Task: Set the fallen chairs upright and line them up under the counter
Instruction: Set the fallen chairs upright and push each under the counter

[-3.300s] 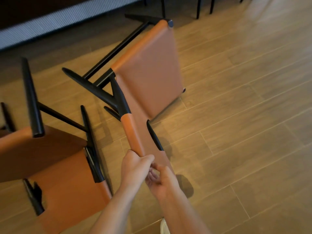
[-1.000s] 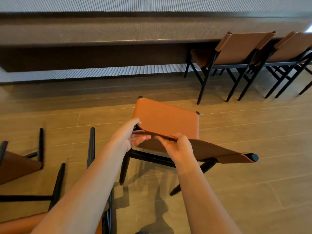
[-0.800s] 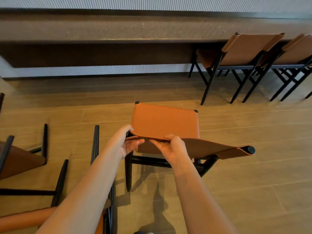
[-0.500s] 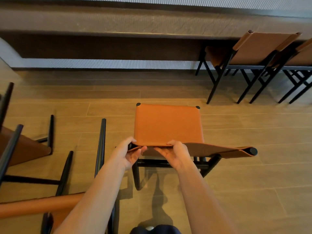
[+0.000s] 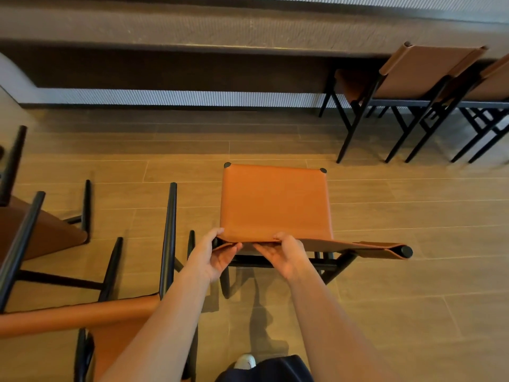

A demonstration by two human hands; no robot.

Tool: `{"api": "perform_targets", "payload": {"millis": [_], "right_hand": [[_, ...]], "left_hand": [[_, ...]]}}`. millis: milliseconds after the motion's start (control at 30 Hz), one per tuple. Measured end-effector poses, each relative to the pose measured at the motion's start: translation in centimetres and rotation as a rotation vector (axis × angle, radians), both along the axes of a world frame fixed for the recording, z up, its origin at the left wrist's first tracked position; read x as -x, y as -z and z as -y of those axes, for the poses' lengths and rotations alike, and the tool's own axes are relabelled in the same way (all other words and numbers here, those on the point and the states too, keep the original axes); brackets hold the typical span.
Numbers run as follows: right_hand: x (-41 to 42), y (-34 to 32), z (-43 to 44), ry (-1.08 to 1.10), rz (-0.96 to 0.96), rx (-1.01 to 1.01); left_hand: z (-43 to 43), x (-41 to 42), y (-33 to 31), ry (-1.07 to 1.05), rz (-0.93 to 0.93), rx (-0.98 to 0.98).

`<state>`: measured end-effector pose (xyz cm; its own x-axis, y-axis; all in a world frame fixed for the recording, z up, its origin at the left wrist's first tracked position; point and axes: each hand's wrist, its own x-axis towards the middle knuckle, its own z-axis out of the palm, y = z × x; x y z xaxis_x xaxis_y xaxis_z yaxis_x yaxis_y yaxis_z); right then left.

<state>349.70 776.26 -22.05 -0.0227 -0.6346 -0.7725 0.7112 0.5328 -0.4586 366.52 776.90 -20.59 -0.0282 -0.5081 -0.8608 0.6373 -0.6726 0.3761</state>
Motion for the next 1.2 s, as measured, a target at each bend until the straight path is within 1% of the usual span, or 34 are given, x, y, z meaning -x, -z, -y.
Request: {"api": "perform_targets", "payload": {"millis": [100, 133, 300, 367, 467, 600, 667, 767, 1000, 1200], "right_hand": [[0.7, -0.1, -1.1, -0.061, -0.027, -0.023], [1.4, -0.1, -1.4, -0.046, -0.022, -0.031], [7.6, 0.3, -2.6, 0.22, -0.068, -0.078], [10.1, 0.4, -2.8, 0.279, -0.056, -0.109], [11.6, 0.0, -1.7, 0.269, -0.015, -0.117], [11.9, -0.9, 0.7, 0.263, 0.022, -0.168], [12.2, -1.1, 1.7, 0.244, 0.011, -0.205], [12.5, -1.7, 3.8, 0.229, 0.003, -0.208], [13.5, -5.0, 12.2, 0.195, -0.047, -0.12], [14.3, -7.2, 18.3, 0.18, -0.025, -0.027]], "left_hand": [[-1.1, 1.3, 0.5, -0.079, 0.002, 0.069], [-1.6, 2.0, 0.6, -0.094, -0.005, 0.081], [-1.6, 5.5, 0.6, -0.06, -0.005, 0.053], [-0.9, 6.7, 0.5, -0.021, 0.0, 0.022], [0.4, 7.6, 0.5, -0.004, 0.002, -0.045], [2.2, 8.5, 0.6, -0.12, -0.046, -0.084], [3.1, 9.0, 0.5, -0.169, -0.024, -0.087], [5.1, 9.6, -0.3, -0.214, 0.015, -0.085], [12.8, 9.3, -4.6, -0.139, 0.037, -0.005], [18.6, 9.2, -6.6, -0.09, 0.052, 0.11]]}}
